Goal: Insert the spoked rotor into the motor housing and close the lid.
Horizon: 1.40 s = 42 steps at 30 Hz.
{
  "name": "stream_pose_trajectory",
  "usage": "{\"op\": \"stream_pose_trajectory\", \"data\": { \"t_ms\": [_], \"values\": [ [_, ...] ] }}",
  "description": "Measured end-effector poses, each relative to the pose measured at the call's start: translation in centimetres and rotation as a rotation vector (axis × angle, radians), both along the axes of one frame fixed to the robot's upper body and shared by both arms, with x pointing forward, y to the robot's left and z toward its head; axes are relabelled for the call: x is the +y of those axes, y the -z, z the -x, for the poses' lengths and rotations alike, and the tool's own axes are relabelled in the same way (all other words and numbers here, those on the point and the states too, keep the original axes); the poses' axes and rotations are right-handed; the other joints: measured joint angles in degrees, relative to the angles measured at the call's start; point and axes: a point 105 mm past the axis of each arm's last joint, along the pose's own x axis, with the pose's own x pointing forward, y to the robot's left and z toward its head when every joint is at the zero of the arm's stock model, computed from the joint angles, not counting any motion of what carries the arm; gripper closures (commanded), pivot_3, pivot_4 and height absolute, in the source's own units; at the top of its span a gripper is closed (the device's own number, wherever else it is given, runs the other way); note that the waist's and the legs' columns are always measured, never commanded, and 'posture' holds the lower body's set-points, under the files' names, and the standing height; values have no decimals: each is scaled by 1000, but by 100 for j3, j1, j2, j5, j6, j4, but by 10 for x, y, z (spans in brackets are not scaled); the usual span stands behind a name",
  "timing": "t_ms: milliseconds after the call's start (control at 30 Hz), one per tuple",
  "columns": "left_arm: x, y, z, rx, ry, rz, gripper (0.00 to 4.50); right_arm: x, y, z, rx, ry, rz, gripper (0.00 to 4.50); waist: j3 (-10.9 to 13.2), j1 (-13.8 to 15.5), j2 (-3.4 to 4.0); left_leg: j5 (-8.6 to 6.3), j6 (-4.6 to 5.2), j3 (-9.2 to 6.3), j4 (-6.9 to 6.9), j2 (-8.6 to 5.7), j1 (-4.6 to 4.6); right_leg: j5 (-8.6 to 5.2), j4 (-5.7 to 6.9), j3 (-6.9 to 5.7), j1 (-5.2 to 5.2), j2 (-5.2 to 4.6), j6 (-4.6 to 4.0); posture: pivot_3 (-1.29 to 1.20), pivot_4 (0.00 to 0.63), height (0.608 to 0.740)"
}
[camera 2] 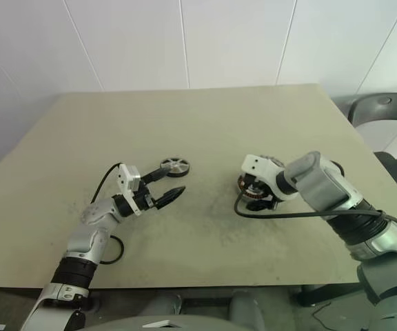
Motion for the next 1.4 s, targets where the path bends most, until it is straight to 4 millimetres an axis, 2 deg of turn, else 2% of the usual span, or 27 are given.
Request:
{"op": "stream_pose_trajectory", "data": {
  "t_ms": [67, 133, 233, 300, 333, 600, 833, 933, 1067, 1233, 1400],
  "values": [
    [0, 0, 0, 0, 0, 0, 0, -1, 1, -1, -4, 6, 1, 1138, -5, 4, -8, -1, 1, 0, 0, 0, 0, 0, 0, 0, 1, 0, 0, 0, 0, 740],
    [0, 0, 0, 0, 0, 0, 0, -1, 3, -4, -16, 10, 8, 1138, -13, 5, -20, -1, 2, 0, 0, 0, 3, 0, 0, 0, 4, 0, 0, 0, 0, 740],
    [-1, 0, 0, -2, 1, 2, 0, -2, 5, -7, -25, 14, 15, 1678, -18, 7, -27, -2, 3, -1, 1, 0, 5, 0, 0, 0, 6, 0, 0, 0, 0, 740],
    [-1, 0, 0, -5, 1, 3, 0, -2, 4, -7, -32, 7, 21, 2275, -20, 9, -28, -1, 2, -1, 0, 0, 5, 0, 0, 0, 7, 0, 0, 0, 0, 740],
    [0, 1, 0, -6, 0, 3, 0, -2, 3, -7, -26, 3, 19, 2361, -32, 3, -40, -1, 1, -1, -2, 0, 9, 0, 0, 0, 7, 0, 0, 0, 0, 740],
    [0, 2, 1, -3, -5, 6, 0, 1, 4, -5, -10, -46, 41, 2389, -41, 1, -53, -4, 8, 2, -2, 1, 15, 3, 2, 0, 10, 1, -2, 0, 0, 740],
    [-2, -5, 0, -21, -17, 9, 0, 10, 0, 4, 58, -155, 52, 2389, -41, -10, -53, 9, -16, 4, -9, 1, 1, 3, -1, 1, -7, 0, -1, 0, 0, 740],
    [-2, -7, 0, -25, -19, 7, 0, 21, -4, 7, 76, -239, 63, 2389, -39, -30, -51, 9, -17, 8, -11, 3, -2, 3, 2, 1, -16, 0, -2, 0, 0, 740],
    [0, -15, 1, -48, -17, -6, 0, 51, -14, 8, 47, -374, 55, 2389, -39, -34, -51, 8, -16, 8, -11, 4, -2, 3, 6, 1, -17, 0, -2, 0, 0, 740],
    [11, -14, 0, -48, -56, -25, 0, 81, -8, 12, 35, -498, 62, 2389, -39, -5, -51, 10, -18, 6, -10, 4, -3, 3, 6, 1, -18, 0, -2, 0, 0, 740],
    [21, -10, 3, -38, -82, -36, 0, 84, -4, 13, 18, -557, 97, 2389, -40, -7, -51, 10, -19, 7, -10, 4, -2, 4, 6, 1, -18, 0, -5, 0, 0, 740]
  ]
}}
